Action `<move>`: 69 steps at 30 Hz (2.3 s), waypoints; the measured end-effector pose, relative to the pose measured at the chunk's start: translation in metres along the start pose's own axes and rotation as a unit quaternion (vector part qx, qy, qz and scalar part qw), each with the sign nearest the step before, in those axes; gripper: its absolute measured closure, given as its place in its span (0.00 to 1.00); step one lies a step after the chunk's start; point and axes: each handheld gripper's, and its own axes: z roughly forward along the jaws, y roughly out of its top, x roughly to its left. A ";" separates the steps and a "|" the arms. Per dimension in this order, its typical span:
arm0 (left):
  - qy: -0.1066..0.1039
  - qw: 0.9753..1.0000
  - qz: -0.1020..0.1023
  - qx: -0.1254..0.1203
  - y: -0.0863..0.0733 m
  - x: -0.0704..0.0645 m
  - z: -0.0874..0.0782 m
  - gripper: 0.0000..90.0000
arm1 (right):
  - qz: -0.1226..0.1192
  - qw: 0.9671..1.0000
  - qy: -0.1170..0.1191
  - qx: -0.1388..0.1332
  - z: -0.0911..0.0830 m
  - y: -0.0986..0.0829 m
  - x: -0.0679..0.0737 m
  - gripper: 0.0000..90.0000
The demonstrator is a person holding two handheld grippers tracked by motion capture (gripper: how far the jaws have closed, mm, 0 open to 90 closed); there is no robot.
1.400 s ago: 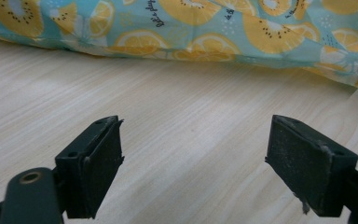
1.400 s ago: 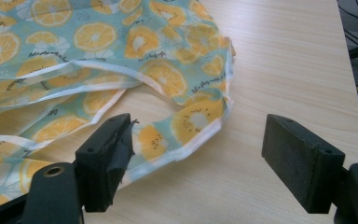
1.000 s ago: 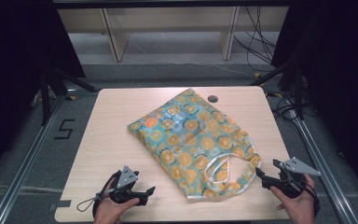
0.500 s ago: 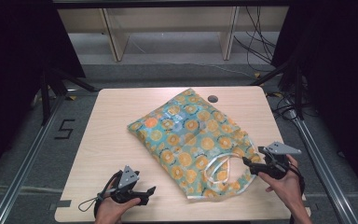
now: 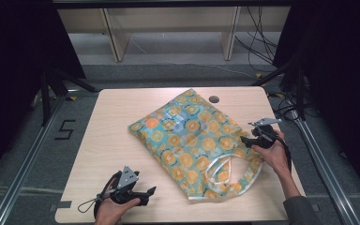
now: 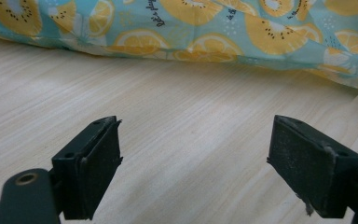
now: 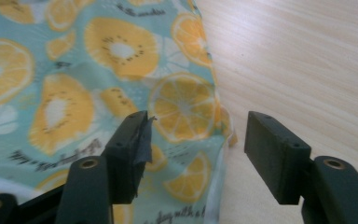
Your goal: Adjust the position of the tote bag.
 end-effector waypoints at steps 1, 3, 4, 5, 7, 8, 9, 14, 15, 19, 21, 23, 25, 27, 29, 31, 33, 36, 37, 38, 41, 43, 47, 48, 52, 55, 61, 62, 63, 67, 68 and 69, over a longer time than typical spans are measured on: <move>-0.003 1.000 -0.006 -0.001 -0.001 -0.001 0.000 0.18 | 0.007 1.000 -0.003 0.006 0.004 0.001 -0.001 0.53; 0.001 1.000 0.007 0.004 0.000 0.000 -0.001 0.18 | 0.020 1.000 -0.005 0.011 0.012 0.002 -0.004 0.58; -0.003 1.000 0.006 0.006 0.000 0.000 -0.001 0.18 | 0.016 1.000 -0.008 0.010 0.015 0.001 -0.007 0.59; -0.002 1.000 0.004 0.001 0.000 0.000 0.000 0.18 | 0.029 0.999 -0.009 0.019 0.017 0.002 -0.008 0.60; -0.005 1.000 -0.012 0.000 -0.001 -0.001 0.001 0.18 | 0.042 0.999 -0.004 0.025 0.021 0.001 -0.011 0.67; -0.005 1.000 -0.011 0.003 -0.001 -0.001 0.001 0.18 | 0.045 0.999 0.003 0.023 0.023 0.000 -0.013 0.72; -0.006 1.000 -0.008 0.002 -0.001 -0.001 0.000 0.18 | 0.049 0.998 0.017 0.031 0.024 -0.001 -0.014 0.77; -0.006 1.000 -0.007 0.004 0.000 0.001 -0.001 0.17 | 0.021 0.999 0.018 0.028 0.022 -0.004 -0.013 0.99; -0.006 1.000 -0.009 0.002 0.000 0.001 -0.001 0.17 | 0.013 1.000 0.020 0.020 0.022 -0.005 -0.013 1.00; -0.019 0.999 -0.043 -0.007 0.000 -0.001 0.001 0.17 | -0.003 0.999 0.038 0.025 0.017 -0.008 -0.004 1.00; -0.021 0.999 -0.035 0.001 0.001 0.002 -0.001 0.17 | -0.022 0.999 0.034 0.006 0.018 -0.010 0.001 1.00; -0.016 0.999 -0.043 -0.008 0.003 -0.001 0.001 0.17 | -0.015 0.999 0.044 0.018 0.011 -0.010 0.007 1.00; -0.025 0.998 -0.050 -0.012 0.004 -0.002 0.004 0.18 | -0.027 0.998 0.049 0.023 0.008 -0.010 0.011 1.00; -0.038 0.997 -0.067 -0.021 0.007 -0.001 0.006 0.18 | -0.025 0.998 0.054 0.007 0.009 -0.013 0.019 1.00; -0.043 0.994 -0.093 -0.033 0.010 -0.001 0.008 0.18 | -0.043 0.997 0.058 0.024 0.004 -0.013 0.025 1.00; -0.055 0.993 -0.098 -0.036 0.014 0.001 0.010 0.18 | -0.036 0.997 0.065 0.016 0.003 -0.014 0.031 1.00; -0.050 0.993 -0.102 -0.039 0.018 0.003 0.012 0.18 | -0.036 0.996 0.074 0.030 -0.002 -0.014 0.035 1.00; -0.059 0.992 -0.106 -0.030 0.024 0.007 0.021 0.18 | -0.040 0.996 0.079 0.015 -0.004 -0.015 0.042 1.00; -0.058 0.991 -0.115 -0.028 0.026 0.006 0.025 0.18 | -0.037 0.995 0.088 0.015 -0.005 -0.015 0.046 1.00; -0.060 0.991 -0.113 -0.029 0.027 0.006 0.030 0.18 | -0.043 0.995 0.090 0.019 -0.006 -0.014 0.049 1.00; -0.062 0.991 -0.112 -0.024 0.031 0.005 0.039 0.19 | -0.071 0.994 0.089 0.007 -0.008 -0.014 0.056 1.00; -0.054 0.994 -0.095 0.003 0.031 0.006 0.047 0.20 | -0.064 0.992 0.107 0.010 -0.011 -0.014 0.060 1.00; -0.042 0.994 -0.097 0.005 0.029 0.003 0.051 0.31 | -0.066 0.992 0.108 0.010 -0.015 -0.016 0.065 1.00; -0.038 0.995 -0.092 0.001 0.029 0.004 0.051 0.47 | -0.072 0.991 0.112 0.004 -0.015 -0.017 0.068 1.00; -0.041 0.997 -0.063 0.002 0.026 0.008 0.052 0.76 | -0.069 0.991 0.117 0.006 -0.021 -0.017 0.072 1.00; -0.035 0.997 -0.061 -0.014 0.026 0.009 0.051 0.88 | -0.068 0.990 0.121 -0.009 -0.021 -0.019 0.075 1.00; -0.009 0.999 -0.047 -0.017 0.029 0.026 0.041 0.90 | -0.084 0.987 0.135 -0.015 -0.028 -0.024 0.085 1.00; -0.009 0.999 -0.047 -0.017 0.029 0.026 0.041 0.91 | -0.083 0.988 0.133 -0.008 -0.030 -0.025 0.088 1.00; -0.003 0.999 -0.039 -0.010 0.029 0.035 0.037 0.91 | -0.094 0.986 0.139 -0.018 -0.032 -0.025 0.092 1.00; 0.010 0.999 -0.037 -0.009 0.029 0.047 0.036 0.92 | -0.110 0.983 0.149 -0.007 -0.037 -0.026 0.102 1.00; 0.025 0.999 -0.036 -0.006 0.029 0.055 0.033 0.93 | -0.120 0.980 0.157 -0.009 -0.039 -0.026 0.109 1.00; 0.028 0.999 -0.035 -0.003 0.028 0.058 0.033 0.93 | -0.121 0.979 0.163 -0.008 -0.039 -0.026 0.111 1.00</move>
